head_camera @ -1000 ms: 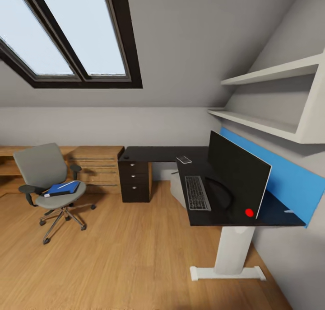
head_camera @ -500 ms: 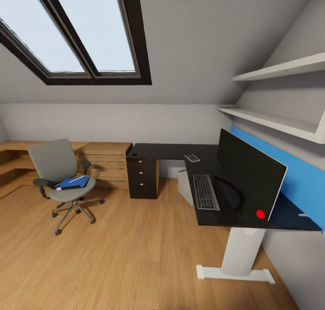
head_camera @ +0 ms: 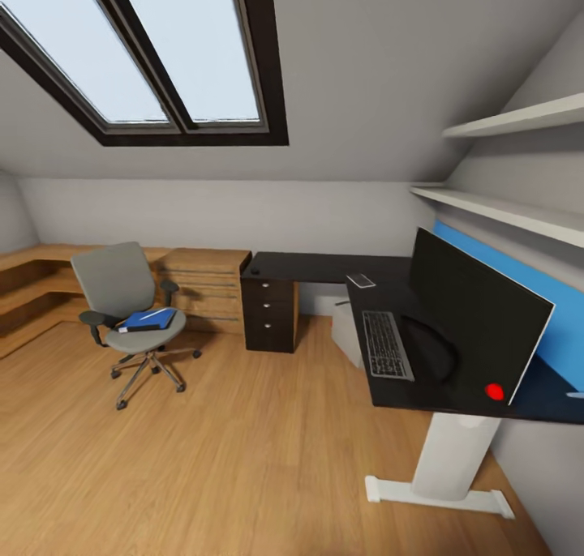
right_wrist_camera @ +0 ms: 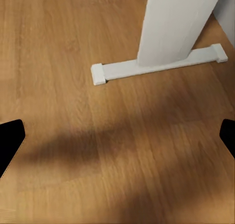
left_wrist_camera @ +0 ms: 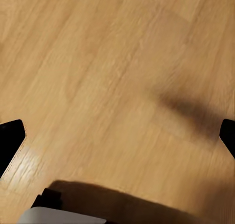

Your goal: In the bedroom, organize the workspace by keeping the computer under the desk, ensuring the monitor is on the desk, placing the keyboard on the desk next to the monitor, placing the mouse on the desk next to the keyboard, moving the folder from the swivel chair onto the desk next to the mouse, stacking the notebook on top of the folder with the pen on top of the notebook, and positioning the swivel chair next to the desk.

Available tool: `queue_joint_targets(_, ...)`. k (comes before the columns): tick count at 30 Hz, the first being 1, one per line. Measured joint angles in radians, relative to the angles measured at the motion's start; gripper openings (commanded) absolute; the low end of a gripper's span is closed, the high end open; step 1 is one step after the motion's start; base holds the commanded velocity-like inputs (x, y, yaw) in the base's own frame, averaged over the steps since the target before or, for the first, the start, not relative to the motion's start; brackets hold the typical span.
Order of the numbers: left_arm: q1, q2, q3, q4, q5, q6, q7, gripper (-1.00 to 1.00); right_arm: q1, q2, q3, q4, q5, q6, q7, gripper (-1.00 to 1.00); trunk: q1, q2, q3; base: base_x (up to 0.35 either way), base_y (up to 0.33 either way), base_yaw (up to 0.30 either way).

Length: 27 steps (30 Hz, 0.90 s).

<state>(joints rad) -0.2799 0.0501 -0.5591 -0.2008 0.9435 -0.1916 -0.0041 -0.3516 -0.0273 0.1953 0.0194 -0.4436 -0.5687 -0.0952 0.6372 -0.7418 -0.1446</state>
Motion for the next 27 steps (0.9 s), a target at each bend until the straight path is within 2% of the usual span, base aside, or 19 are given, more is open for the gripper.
queue_joint_targets(10, 0.000, 0.000, 0.000, 0.000, 0.000, 0.000, 0.000, 1.00, 0.000, 0.001, 0.001, 0.000, 0.001, 0.000, 0.002, 1.00, 0.000, 0.000, -0.014, 0.248, 0.205, 0.101)
queue_joint_targets(20, 0.000, -0.003, 0.000, 0.000, -0.001, 0.000, 0.001, 1.00, 0.012, 0.001, 0.000, 0.000, 0.003, -0.004, 0.032, 1.00, 0.000, 0.000, -0.018, 0.322, 0.038, 0.015)
queue_joint_targets(27, 0.000, -0.015, 0.000, 0.001, -0.001, 0.000, 0.001, 1.00, 0.020, 0.002, 0.001, 0.000, 0.003, 0.002, 0.036, 1.00, 0.000, 0.000, -0.018, 0.328, 0.065, 0.001)
